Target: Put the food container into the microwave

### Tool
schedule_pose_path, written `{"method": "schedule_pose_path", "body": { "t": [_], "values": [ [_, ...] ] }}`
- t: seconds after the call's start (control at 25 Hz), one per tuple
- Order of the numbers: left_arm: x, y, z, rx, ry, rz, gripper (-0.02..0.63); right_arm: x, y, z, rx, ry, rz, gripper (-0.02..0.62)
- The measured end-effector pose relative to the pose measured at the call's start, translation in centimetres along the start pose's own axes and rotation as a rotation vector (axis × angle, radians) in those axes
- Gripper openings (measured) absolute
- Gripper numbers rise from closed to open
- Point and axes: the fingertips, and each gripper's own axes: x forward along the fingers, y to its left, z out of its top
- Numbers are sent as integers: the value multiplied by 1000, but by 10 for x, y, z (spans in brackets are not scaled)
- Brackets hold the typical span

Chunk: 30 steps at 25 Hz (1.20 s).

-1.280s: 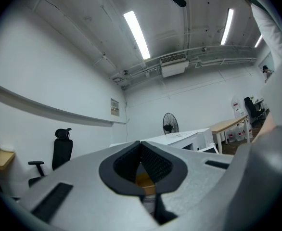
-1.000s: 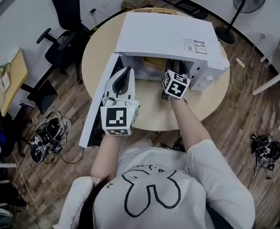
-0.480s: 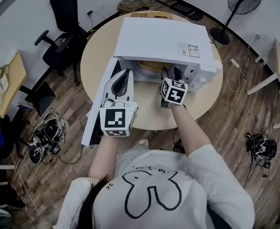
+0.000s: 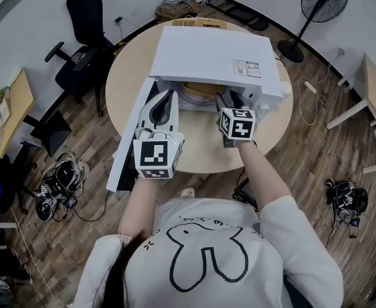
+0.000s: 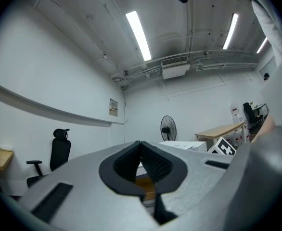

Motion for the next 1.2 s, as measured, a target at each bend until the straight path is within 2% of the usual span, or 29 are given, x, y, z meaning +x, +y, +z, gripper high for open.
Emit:
{"method": "schedule_pose_path", "body": {
  "t": [0.24, 0.48, 0.88, 1.2],
  "values": [
    [2, -7, 5, -3, -12, -4, 9, -18, -3, 9, -11, 21, 87, 213],
    [-1, -11, 5, -1, -8, -8, 8, -41, -4, 26, -29, -9, 146, 213],
    [-1, -10, 5, 5, -15, -12, 8, -66, -1, 57, -51, -95, 185, 213],
    [2, -6, 6, 5, -27, -10, 9, -86, 4, 88, -117, -157, 191, 213]
  ]
}}
